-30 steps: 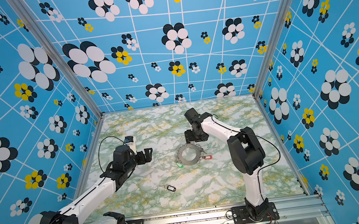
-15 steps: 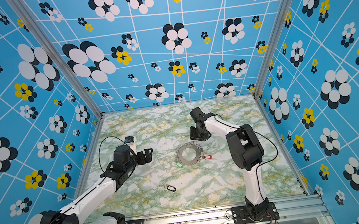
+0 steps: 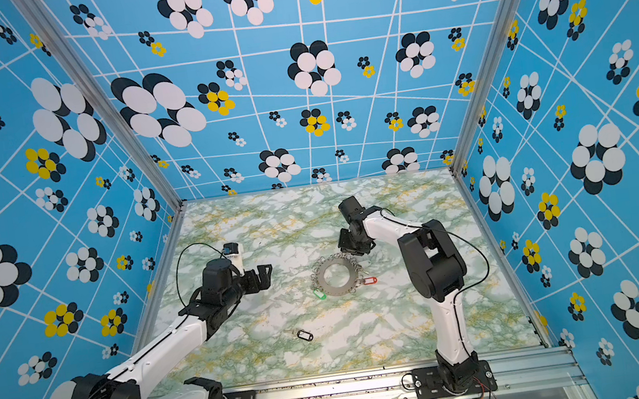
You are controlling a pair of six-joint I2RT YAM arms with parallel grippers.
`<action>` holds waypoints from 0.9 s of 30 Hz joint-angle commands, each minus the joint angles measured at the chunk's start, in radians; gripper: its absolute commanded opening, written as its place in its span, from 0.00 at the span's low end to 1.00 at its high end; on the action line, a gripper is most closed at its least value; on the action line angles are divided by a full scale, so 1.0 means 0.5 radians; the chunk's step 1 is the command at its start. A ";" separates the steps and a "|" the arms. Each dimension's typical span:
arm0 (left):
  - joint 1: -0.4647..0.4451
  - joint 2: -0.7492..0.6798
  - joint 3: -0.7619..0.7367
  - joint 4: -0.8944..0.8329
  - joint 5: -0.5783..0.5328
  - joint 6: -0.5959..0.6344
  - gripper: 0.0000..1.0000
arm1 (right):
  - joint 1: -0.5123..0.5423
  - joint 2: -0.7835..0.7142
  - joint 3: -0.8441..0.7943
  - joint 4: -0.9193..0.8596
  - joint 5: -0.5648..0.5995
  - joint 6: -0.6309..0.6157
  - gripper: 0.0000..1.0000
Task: Put the keys on the keyring
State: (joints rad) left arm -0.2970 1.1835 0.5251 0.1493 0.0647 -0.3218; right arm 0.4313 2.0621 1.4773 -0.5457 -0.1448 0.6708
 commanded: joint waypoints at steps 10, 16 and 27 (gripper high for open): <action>-0.017 0.027 0.056 -0.012 0.026 0.007 0.99 | -0.007 0.003 -0.054 0.011 -0.040 0.032 0.17; -0.017 0.028 0.056 -0.012 0.023 0.007 0.99 | -0.006 -0.054 -0.071 -0.006 -0.010 0.008 0.12; -0.017 0.011 0.059 -0.019 0.016 0.002 0.99 | 0.004 -0.167 -0.051 -0.082 0.051 -0.048 0.12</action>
State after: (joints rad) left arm -0.2970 1.1954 0.5251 0.1490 0.0647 -0.3218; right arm 0.4313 2.0312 1.4506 -0.5411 -0.1478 0.6678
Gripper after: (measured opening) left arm 0.993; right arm 0.082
